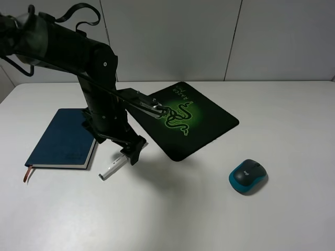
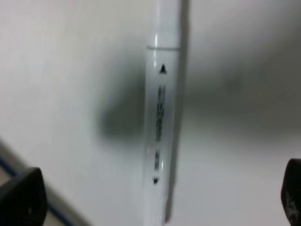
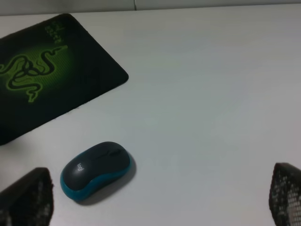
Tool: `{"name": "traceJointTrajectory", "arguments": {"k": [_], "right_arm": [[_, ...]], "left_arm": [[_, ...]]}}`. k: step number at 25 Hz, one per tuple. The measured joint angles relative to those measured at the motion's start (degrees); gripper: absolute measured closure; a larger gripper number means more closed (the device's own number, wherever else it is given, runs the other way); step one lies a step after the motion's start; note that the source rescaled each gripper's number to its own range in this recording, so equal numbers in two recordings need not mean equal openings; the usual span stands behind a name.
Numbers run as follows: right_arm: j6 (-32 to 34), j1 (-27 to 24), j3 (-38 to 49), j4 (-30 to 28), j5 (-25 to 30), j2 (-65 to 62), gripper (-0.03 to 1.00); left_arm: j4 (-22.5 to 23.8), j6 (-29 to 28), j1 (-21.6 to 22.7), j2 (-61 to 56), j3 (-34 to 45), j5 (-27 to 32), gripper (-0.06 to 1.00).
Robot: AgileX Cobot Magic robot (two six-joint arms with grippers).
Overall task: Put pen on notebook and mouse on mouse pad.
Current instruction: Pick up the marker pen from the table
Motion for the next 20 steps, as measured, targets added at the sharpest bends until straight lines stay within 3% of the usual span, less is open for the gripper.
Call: {"name": "traceJointTrajectory", "arguments": {"k": [20], "right_arm": [[0.0, 0.0, 0.0, 0.2, 0.0, 0.0, -0.03]], "left_arm": [[-2.2, 2.9, 0.0, 6.6, 0.0, -7.1, -0.05]]}}
